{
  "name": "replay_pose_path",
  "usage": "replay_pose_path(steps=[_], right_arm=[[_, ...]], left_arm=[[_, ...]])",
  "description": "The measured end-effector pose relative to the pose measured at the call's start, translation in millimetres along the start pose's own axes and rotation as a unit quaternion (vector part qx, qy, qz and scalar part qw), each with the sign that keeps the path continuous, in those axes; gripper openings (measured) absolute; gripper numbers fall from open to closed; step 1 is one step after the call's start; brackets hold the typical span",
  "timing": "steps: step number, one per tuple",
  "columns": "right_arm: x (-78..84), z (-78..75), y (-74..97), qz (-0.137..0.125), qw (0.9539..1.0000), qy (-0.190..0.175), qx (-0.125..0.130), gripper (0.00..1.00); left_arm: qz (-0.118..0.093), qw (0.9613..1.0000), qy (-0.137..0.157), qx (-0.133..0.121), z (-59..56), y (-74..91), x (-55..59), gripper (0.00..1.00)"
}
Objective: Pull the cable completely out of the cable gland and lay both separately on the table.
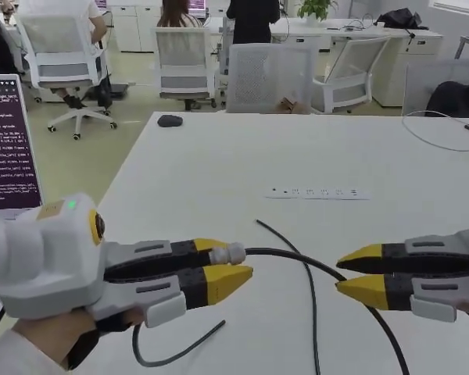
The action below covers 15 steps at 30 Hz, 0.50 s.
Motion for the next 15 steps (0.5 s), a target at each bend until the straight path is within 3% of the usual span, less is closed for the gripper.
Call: replay_pose_path(steps=[5, 9, 15], right_arm=[[-28.6, 7.1, -10.3, -0.035, 0.9989, 0.020, -0.026, 0.18], [-40.3, 16.5, -26.3, -0.025, 0.9974, 0.047, -0.048, 0.18], [-39.0, 19.9, -43.2, -0.007, 0.9962, 0.060, -0.062, 0.17]], left_arm=[[0.004, 1.0000, -0.005, 0.007, -3.9, -5.1, -0.3, 0.17], [0.004, 0.9999, -0.005, 0.011, -5.3, -9.2, -0.9, 0.17], [0.003, 0.9998, -0.008, 0.017, -6.5, -9.4, -2.2, 0.17]])
Point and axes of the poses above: the centre of the closed fingertips' face, and the gripper's own axes: y roughly backward along the fingers, z roughly to its left, x roughly out of its underside, the point moved 2 cm from there along y, roughly backward along the fingers, and after that the axes turned 12 degrees about -x, right-handed, at the moved point
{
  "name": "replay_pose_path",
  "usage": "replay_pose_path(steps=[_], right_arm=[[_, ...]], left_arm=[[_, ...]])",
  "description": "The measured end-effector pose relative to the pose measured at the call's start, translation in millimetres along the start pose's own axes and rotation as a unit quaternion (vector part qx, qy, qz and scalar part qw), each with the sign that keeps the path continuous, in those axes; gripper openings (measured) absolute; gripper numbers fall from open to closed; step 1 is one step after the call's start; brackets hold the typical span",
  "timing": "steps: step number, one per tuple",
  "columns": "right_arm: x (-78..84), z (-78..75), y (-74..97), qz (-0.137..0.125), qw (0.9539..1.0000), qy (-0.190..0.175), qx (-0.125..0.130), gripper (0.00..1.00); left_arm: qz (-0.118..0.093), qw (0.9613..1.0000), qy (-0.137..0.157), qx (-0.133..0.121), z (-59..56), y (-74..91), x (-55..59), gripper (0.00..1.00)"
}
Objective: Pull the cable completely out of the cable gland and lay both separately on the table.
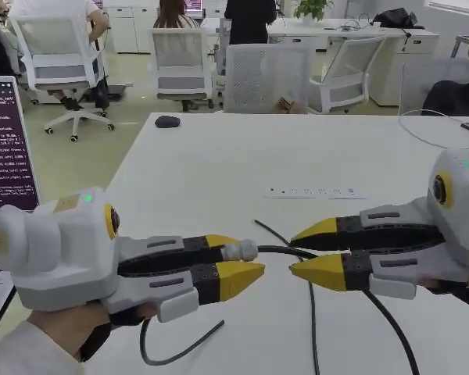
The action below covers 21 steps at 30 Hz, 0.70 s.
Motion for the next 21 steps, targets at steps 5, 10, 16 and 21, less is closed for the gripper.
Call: replay_pose_path(steps=[5, 10, 16, 21], right_arm=[[-1.6, 0.6, -8.0, -0.002, 0.9999, 0.006, -0.009, 0.15], [-9.5, 0.2, -12.5, -0.013, 0.9997, 0.015, -0.015, 0.12], [-8.8, 2.7, -14.9, -0.015, 0.9992, 0.027, -0.024, 0.05], [-9.4, 3.9, -15.3, -0.014, 0.9986, 0.044, -0.027, 0.03]], left_arm=[[0.003, 1.0000, -0.002, 0.003, -1.1, 1.2, 1.9, 0.17], [0.006, 1.0000, 0.001, 0.007, -3.3, 0.6, 3.9, 0.17], [0.004, 1.0000, 0.001, 0.007, -3.6, -0.3, 2.5, 0.17], [0.003, 0.9999, 0.003, 0.009, -4.0, 0.4, 1.9, 0.17]])
Point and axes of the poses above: the centre of the closed fingertips' face, and the gripper's own axes: y roughly backward along the fingers, z roughly to its left, x roughly out of its underside, the point moved 2 cm from there along y, roughly backward along the fingers, and after that the axes turned 12 degrees about -x, right-handed, at the moved point
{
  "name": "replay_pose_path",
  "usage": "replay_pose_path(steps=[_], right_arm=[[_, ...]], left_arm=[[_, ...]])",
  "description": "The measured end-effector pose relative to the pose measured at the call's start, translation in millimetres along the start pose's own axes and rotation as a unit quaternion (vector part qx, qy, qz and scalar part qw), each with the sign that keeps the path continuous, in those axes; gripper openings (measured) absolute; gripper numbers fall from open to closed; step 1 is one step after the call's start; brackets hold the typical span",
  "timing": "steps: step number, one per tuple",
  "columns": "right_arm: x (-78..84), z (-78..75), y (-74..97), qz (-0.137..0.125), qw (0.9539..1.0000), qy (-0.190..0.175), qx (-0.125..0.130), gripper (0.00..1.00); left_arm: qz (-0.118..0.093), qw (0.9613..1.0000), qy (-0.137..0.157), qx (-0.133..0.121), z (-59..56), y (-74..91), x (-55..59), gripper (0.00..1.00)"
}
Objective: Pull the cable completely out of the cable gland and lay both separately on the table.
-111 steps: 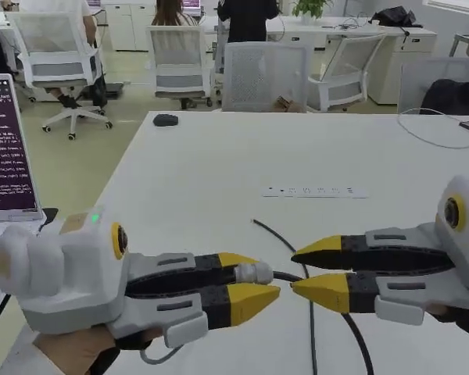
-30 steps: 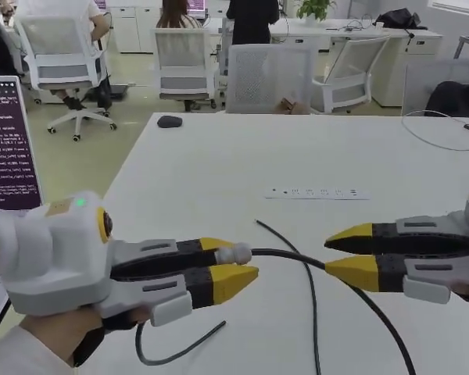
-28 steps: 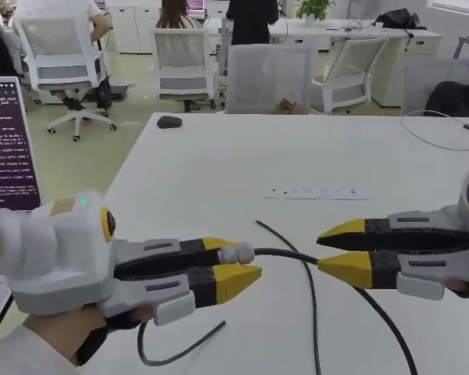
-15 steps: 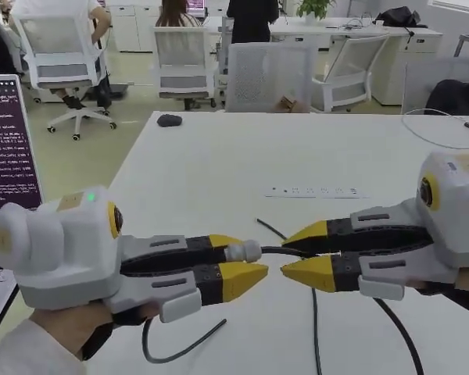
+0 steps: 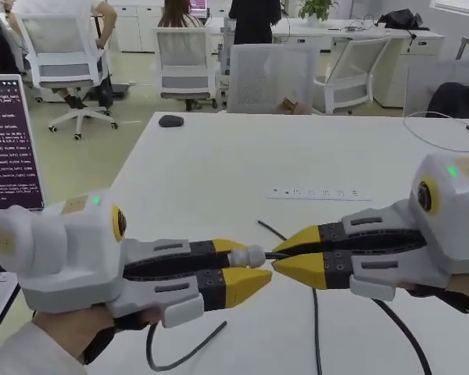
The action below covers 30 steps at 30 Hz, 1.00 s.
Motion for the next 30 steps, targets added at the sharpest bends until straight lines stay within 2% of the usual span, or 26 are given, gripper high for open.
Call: replay_pose_path(steps=[9, 17, 30], right_arm=[[3.5, -1.3, 2.0, -0.003, 1.0000, -0.001, 0.002, 0.03], [11.2, -5.2, 18.3, -0.003, 0.9998, -0.006, 0.021, 0.03], [44.7, -12.4, 51.8, 0.017, 0.9966, -0.044, 0.067, 0.03]], left_arm=[[0.003, 1.0000, -0.003, -0.001, 0.0, -0.8, 0.9, 0.17], [-0.002, 0.9998, 0.004, -0.019, 9.1, 9.1, 0.3, 0.17], [-0.004, 0.9993, 0.003, -0.038, 17.9, 16.8, -1.4, 0.17]])
Point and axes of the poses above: the centre of the closed fingertips' face, and the gripper's own axes: y roughly backward along the fingers, z roughly to its left, x roughly out of its underside, the point moved 2 cm from there along y, roughly backward along the fingers, and after that the axes turned 12 degrees about -x, right-handed, at the moved point
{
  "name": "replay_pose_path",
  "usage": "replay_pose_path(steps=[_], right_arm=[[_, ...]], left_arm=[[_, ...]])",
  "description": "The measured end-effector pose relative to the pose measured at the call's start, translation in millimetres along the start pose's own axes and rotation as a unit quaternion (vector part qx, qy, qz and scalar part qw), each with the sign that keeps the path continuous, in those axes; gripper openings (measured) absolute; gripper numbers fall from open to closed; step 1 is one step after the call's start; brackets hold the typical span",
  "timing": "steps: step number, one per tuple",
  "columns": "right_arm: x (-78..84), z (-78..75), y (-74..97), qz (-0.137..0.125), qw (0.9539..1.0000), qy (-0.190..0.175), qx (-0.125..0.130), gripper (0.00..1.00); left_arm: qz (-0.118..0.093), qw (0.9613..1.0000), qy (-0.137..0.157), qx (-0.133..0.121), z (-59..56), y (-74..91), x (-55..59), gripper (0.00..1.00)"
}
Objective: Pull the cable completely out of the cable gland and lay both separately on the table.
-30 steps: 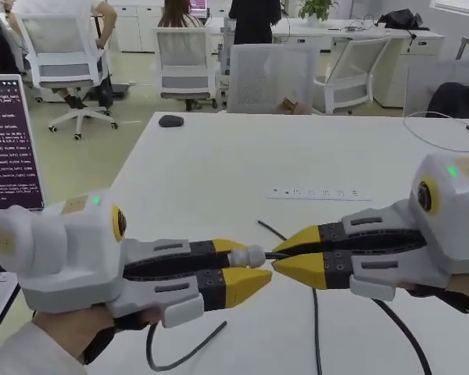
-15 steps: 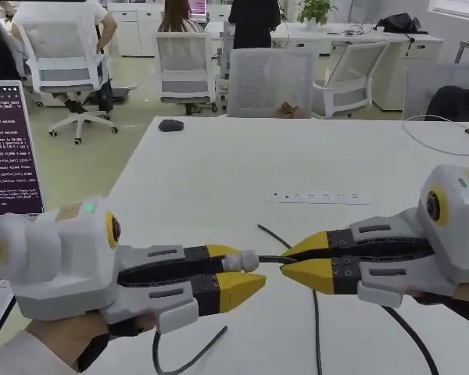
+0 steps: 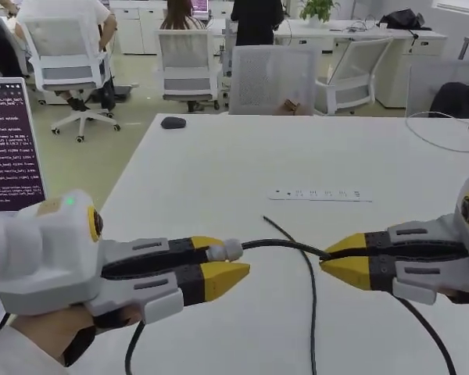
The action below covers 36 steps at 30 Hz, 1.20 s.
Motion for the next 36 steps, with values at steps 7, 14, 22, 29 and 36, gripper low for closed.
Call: replay_pose_path(steps=[7, 14, 22, 29, 36], right_arm=[[30.7, -4.2, 15.4, 0.033, 0.9988, -0.027, 0.026, 0.03], [48.8, -0.8, 22.4, 0.040, 0.9972, -0.052, 0.037, 0.03], [52.2, -0.2, 23.4, 0.041, 0.9960, -0.067, 0.041, 0.05], [49.8, -0.3, 24.8, 0.054, 0.9956, -0.062, 0.045, 0.06], [16.6, 2.1, 20.0, 0.047, 0.9981, -0.017, 0.036, 0.14]], left_arm=[[0.001, 1.0000, -0.001, -0.003, 0.6, 0.1, 0.0, 0.17], [0.003, 1.0000, -0.001, 0.000, -0.9, -2.2, -0.1, 0.17], [0.003, 1.0000, -0.001, 0.003, -2.0, -5.0, -0.8, 0.17], [-0.001, 1.0000, 0.000, 0.008, -4.8, -6.4, -3.1, 0.17], [0.005, 0.9998, -0.005, 0.017, -10.6, -15.0, -1.5, 0.17]])
Point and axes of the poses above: the centre of the closed fingertips' face, and the gripper's own axes: y roughly backward along the fingers, z roughly to its left, x roughly out of its underside, the point moved 2 cm from there along y, roughly backward along the fingers, and after that the axes turned 12 degrees about -x, right-handed, at the moved point
